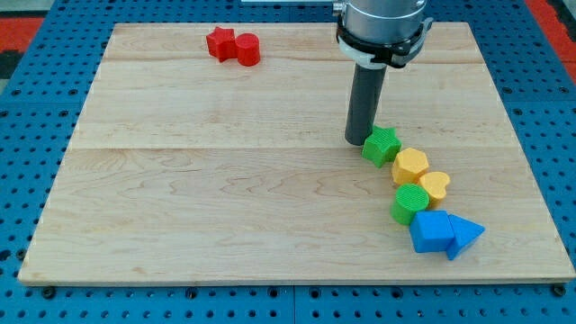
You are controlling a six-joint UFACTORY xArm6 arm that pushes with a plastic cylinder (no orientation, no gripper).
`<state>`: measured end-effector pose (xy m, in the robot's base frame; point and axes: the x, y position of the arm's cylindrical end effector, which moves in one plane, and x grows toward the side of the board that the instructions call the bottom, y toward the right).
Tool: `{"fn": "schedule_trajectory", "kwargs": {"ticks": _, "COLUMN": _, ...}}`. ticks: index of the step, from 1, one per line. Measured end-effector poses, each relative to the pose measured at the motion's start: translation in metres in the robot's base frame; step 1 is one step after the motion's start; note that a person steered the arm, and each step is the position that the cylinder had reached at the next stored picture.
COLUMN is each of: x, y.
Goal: Separate the red circle from the red star
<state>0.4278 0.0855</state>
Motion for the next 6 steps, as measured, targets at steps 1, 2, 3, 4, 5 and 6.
{"fn": "schedule_trajectory", "kwargs": {"ticks": 1, "x": -0.001, "y": -0.091}}
{"fn": "schedule_trajectory", "kwargs": {"ticks": 2, "x": -0.060, "y": -0.226}}
{"fn": "schedule_trajectory", "kwargs": {"ticks": 3, "x": -0.159, "y": -0.299}}
{"fn": "schedule_trajectory", "kwargs": {"ticks": 4, "x": -0.226, "y": -0.240}}
{"fn": "schedule_trajectory", "kwargs": {"ticks": 5, "x": -0.187, "y": -0.122}}
{"fn": "schedule_trajectory", "kwargs": {"ticks": 6, "x": -0.146, "y": -0.081}}
